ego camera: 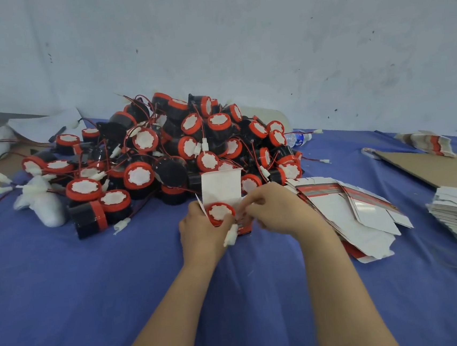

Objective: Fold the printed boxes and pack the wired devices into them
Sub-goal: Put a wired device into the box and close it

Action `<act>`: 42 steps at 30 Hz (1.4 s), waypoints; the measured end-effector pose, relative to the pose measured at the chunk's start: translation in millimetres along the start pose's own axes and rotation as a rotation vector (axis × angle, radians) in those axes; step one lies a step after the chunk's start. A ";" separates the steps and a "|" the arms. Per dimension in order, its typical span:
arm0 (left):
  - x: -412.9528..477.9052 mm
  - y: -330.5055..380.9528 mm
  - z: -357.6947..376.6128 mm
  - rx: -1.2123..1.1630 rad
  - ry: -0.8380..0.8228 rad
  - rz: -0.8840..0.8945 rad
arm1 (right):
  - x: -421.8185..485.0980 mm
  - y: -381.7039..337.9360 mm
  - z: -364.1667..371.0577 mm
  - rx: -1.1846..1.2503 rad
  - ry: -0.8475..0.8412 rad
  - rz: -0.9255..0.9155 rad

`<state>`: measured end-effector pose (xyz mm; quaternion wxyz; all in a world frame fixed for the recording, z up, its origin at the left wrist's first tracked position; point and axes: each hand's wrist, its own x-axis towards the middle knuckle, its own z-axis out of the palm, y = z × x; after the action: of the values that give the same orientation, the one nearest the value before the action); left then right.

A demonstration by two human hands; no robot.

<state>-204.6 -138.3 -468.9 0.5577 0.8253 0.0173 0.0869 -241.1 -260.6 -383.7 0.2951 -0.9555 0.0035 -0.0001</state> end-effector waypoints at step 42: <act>-1.4 -3.1 0.8 0.011 0.019 0.071 | 33.3 19.1 58.0 -0.112 0.748 0.015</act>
<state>-205.7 -138.0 -472.2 0.5493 0.8277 -0.0062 0.1145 -207.8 -243.9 -442.5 0.2206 -0.9040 0.1179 -0.3467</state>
